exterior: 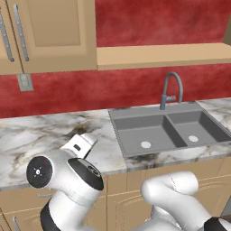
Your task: Take the tongs from the drawer on the left and place them on the dining counter next to the tray containing the kebab skewer.
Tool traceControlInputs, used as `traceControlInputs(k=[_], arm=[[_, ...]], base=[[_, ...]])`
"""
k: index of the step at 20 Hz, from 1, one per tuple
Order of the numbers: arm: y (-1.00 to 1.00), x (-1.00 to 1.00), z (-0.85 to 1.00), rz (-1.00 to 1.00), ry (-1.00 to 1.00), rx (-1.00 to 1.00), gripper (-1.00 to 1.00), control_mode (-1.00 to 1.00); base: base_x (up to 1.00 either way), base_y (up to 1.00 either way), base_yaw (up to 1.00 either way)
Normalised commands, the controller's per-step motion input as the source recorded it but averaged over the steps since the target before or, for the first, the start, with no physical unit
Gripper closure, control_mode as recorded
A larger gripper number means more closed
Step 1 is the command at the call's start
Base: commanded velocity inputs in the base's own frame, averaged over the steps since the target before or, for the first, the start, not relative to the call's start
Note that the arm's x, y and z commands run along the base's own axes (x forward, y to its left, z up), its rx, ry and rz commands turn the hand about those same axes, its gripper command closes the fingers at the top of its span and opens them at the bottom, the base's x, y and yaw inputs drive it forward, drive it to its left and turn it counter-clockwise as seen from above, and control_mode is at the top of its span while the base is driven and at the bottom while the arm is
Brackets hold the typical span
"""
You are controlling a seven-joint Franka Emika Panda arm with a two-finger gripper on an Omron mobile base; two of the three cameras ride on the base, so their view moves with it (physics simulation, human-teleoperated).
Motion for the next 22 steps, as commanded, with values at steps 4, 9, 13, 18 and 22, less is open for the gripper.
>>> traceControlInputs(k=[4,9,13,18,22], arm=[[0.36,0.00,-0.28,0.01,0.04,-0.39,-1.00,-1.00],[0.31,0.00,-0.30,0.00,0.00,-0.44,-1.00,-1.00],[0.27,0.02,-0.43,0.00,0.02,-0.42,-1.00,-1.00],[0.35,0.19,-0.37,0.02,0.13,-0.43,-1.00,-1.00],[0.31,0.28,-0.32,0.10,0.05,-0.30,-1.00,-1.00]], base=[[0.00,0.00,0.00],[0.00,0.00,0.00],[0.00,0.00,0.00],[0.00,0.00,0.00],[0.00,0.00,0.00]])
